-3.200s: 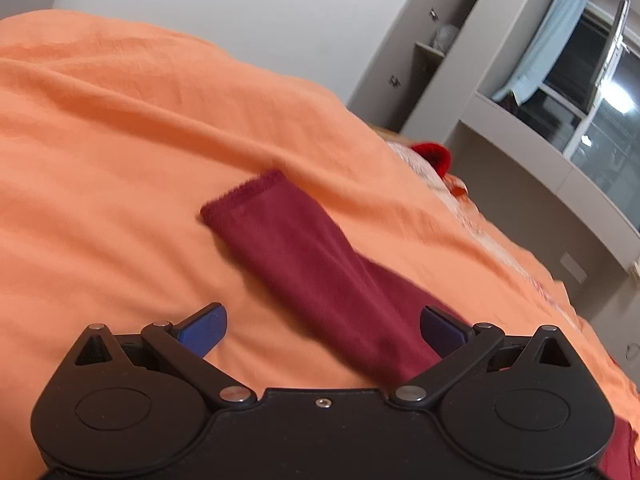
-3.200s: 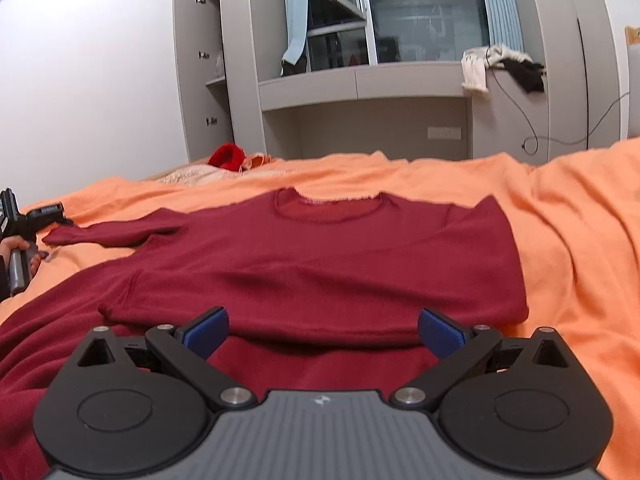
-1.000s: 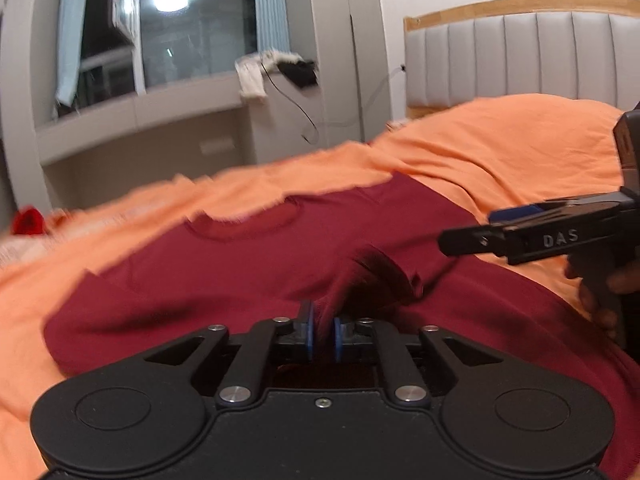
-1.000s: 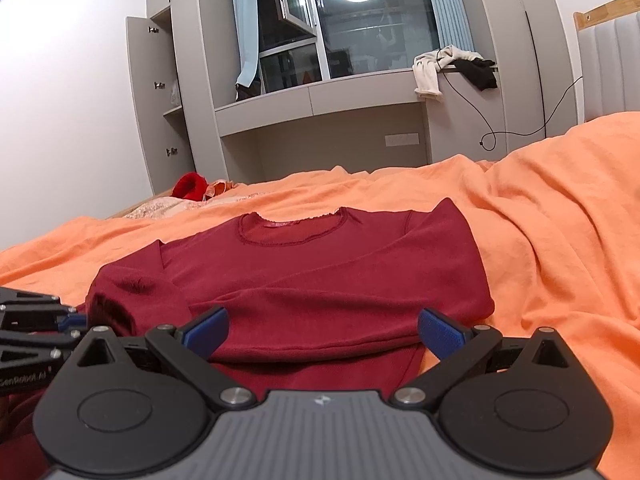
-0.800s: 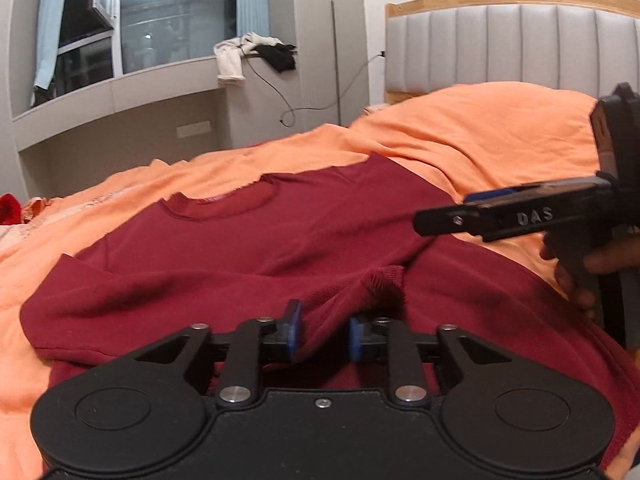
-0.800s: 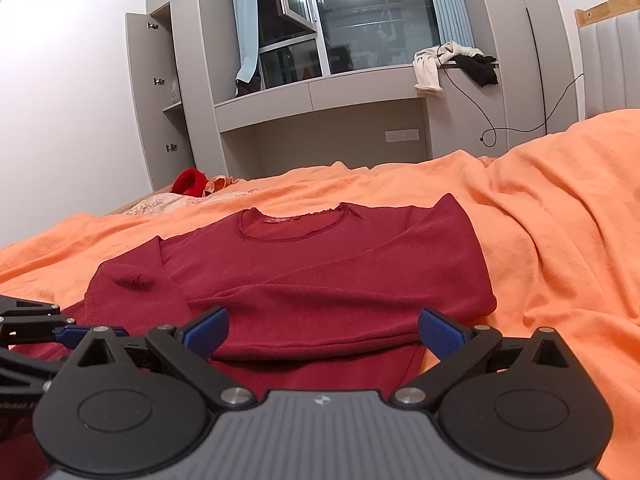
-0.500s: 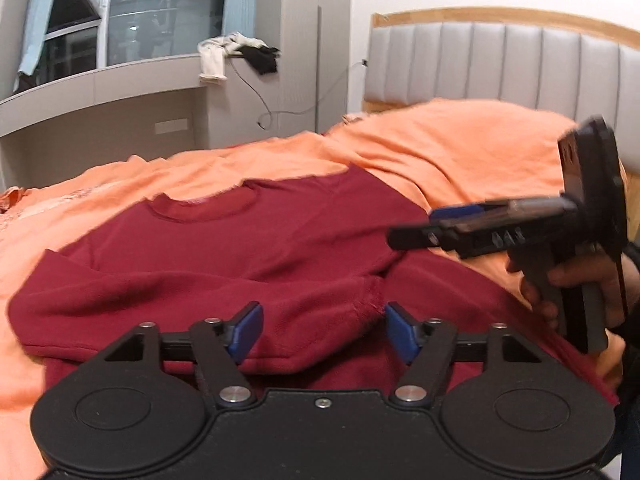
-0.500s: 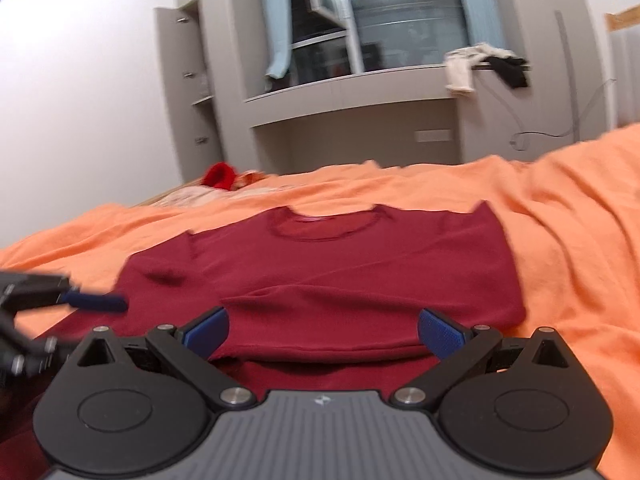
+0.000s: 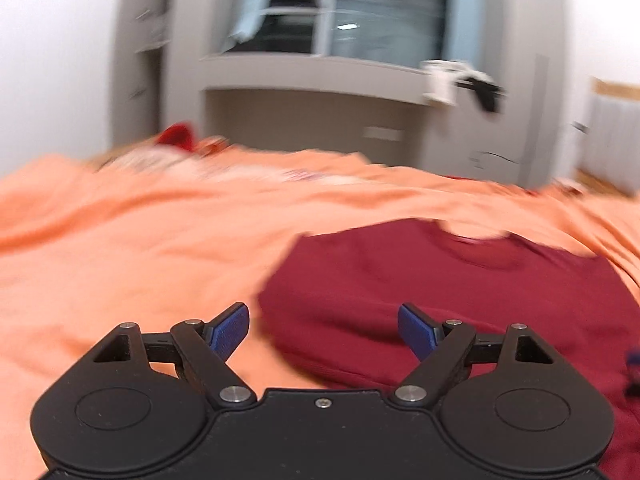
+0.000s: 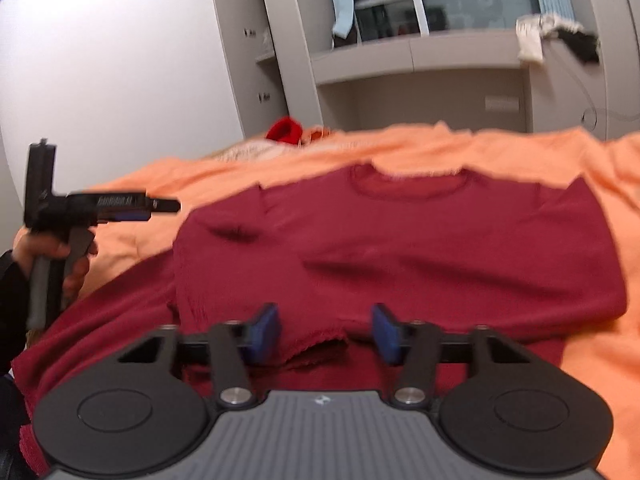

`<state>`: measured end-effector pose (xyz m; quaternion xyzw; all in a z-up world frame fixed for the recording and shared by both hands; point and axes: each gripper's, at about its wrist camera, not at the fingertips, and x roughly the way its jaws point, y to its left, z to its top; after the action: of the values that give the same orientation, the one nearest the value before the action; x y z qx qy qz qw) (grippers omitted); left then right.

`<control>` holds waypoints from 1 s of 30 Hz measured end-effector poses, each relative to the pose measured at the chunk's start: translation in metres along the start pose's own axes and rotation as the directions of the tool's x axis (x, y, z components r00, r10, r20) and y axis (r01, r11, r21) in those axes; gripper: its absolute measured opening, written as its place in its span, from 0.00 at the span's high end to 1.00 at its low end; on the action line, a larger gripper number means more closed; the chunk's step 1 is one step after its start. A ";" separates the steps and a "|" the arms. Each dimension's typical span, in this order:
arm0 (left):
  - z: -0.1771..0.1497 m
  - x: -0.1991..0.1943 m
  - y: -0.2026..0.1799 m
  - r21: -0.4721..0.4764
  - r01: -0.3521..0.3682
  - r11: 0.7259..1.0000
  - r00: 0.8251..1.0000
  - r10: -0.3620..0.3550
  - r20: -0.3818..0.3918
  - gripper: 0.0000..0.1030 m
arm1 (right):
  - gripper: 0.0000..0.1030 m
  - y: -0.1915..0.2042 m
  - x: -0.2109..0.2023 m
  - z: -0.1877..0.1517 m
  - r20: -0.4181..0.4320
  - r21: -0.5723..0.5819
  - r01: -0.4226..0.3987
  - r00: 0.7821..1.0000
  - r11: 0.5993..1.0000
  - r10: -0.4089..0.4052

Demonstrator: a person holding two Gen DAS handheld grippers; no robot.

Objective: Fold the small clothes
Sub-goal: 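Grasp the sweater side edge with the left gripper, fold inward, release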

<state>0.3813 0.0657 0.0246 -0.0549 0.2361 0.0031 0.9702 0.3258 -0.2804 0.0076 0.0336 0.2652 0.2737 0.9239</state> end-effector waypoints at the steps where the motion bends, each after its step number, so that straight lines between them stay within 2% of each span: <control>1: 0.002 0.007 0.010 -0.041 -0.008 0.999 1.000 0.008 -0.014 0.19 | 0.63 0.000 0.002 -0.001 -0.012 0.004 -0.007 1.000 1.000 0.007; 3: 0.005 0.022 0.032 -0.136 0.002 0.991 0.999 -0.009 -0.051 0.23 | 0.67 0.002 0.003 -0.004 -0.018 -0.007 -0.004 1.000 1.000 0.004; 7: 0.010 0.042 0.066 -0.298 0.019 0.954 0.996 -0.045 -0.079 0.44 | 0.70 0.009 0.002 -0.008 -0.019 -0.049 0.005 1.000 0.999 -0.006; 11: 0.006 0.060 0.071 -0.369 0.046 0.928 0.990 -0.092 -0.106 0.67 | 0.70 0.007 0.002 -0.010 -0.026 -0.040 -0.005 1.000 0.999 0.004; 12: 0.005 0.064 0.071 -0.381 0.046 0.923 0.988 -0.098 -0.118 0.69 | 0.70 0.006 0.003 -0.009 -0.027 -0.037 -0.008 1.000 0.999 0.007; 13: 0.004 0.068 0.071 -0.393 0.045 0.918 0.986 -0.104 -0.130 0.78 | 0.70 0.005 0.003 -0.010 -0.028 -0.036 -0.010 1.000 0.999 0.009; 14: 0.002 0.069 0.070 -0.402 0.049 0.914 0.984 -0.113 -0.136 0.91 | 0.70 0.004 0.004 -0.009 -0.029 -0.036 -0.010 1.000 0.999 0.009; 18: 0.011 0.058 0.058 -0.380 0.053 0.924 0.993 -0.089 -0.076 0.95 | 0.70 0.005 0.002 -0.010 -0.033 -0.045 -0.008 0.999 0.999 0.007; 20: 0.021 0.047 0.050 -0.359 0.014 0.933 0.998 -0.036 -0.055 0.97 | 0.70 0.006 0.003 -0.010 -0.034 -0.051 -0.005 0.999 0.999 0.003; 22: 0.027 0.040 0.039 -0.294 -0.049 0.955 0.998 0.036 -0.049 0.97 | 0.70 0.007 0.005 -0.009 -0.035 -0.058 0.000 0.999 0.998 -0.002; 26: 0.023 0.046 0.027 -0.194 -0.121 0.974 0.991 0.105 -0.087 0.96 | 0.70 0.009 0.006 -0.010 -0.035 -0.069 0.007 0.999 0.998 -0.009; 30: 0.012 0.054 0.040 -0.250 -0.115 0.961 0.986 0.080 -0.146 0.90 | 0.70 0.009 0.004 -0.011 -0.036 -0.072 0.008 0.999 0.997 -0.010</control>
<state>0.4335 0.1055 0.0065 -0.1690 0.3010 0.0780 0.9353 0.3191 -0.2715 -0.0017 -0.0058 0.2719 0.2795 0.9208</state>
